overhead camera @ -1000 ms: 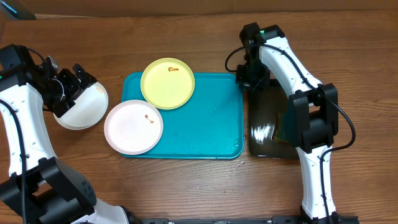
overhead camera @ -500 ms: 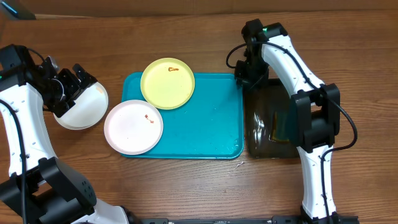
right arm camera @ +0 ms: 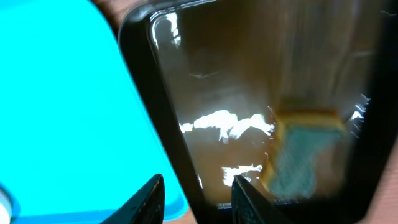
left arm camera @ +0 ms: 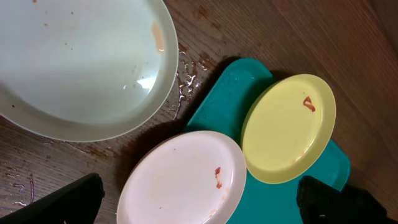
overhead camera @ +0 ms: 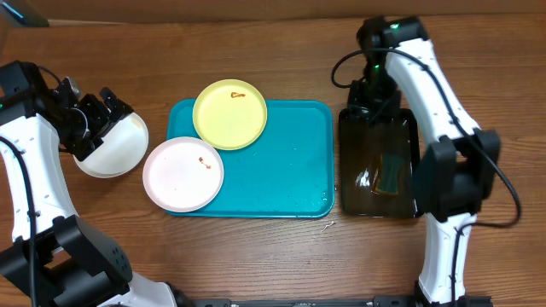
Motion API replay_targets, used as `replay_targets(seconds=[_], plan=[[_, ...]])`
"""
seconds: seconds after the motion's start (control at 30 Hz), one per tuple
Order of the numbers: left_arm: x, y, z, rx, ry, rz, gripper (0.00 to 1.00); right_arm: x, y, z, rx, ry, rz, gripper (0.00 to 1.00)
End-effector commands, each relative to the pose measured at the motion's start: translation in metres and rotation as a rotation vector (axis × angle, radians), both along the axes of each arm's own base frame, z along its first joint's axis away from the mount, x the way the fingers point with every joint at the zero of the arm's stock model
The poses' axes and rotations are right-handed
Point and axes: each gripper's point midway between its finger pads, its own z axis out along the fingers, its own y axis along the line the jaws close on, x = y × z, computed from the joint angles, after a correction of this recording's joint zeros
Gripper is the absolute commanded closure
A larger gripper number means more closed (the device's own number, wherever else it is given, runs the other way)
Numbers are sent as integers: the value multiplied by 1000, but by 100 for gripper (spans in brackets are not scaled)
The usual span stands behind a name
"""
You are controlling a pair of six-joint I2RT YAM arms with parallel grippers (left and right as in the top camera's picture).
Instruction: Clean dirty plates on tray and stack at the side
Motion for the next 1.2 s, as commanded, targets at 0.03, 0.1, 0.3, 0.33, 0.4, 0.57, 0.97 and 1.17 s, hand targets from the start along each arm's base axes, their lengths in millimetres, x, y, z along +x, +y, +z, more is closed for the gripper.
replay_targets(seconds=[0.03, 0.1, 0.3, 0.33, 0.4, 0.57, 0.97, 1.17], plan=[[2, 2, 10, 26, -29, -19, 0, -6, -5, 25, -17, -43, 7, 63], [2, 2, 10, 26, -29, -19, 0, -12, -6, 22, -26, -25, 7, 63], [2, 2, 10, 26, -29, -19, 0, -40, -13, 1, -57, 87, -5, 73], [2, 1, 10, 25, -29, -19, 0, -45, -13, -1, -62, 104, -5, 74], [2, 1, 10, 26, -29, -19, 0, -56, -13, -7, -80, 129, 7, 82], [2, 2, 10, 26, -29, -19, 0, -80, -17, -24, -114, 161, 22, 96], [2, 2, 10, 26, -29, -19, 0, -127, 8, -66, -19, 114, 49, 96], [2, 1, 10, 25, -29, -19, 0, -138, 38, -93, 99, 103, 82, 96]])
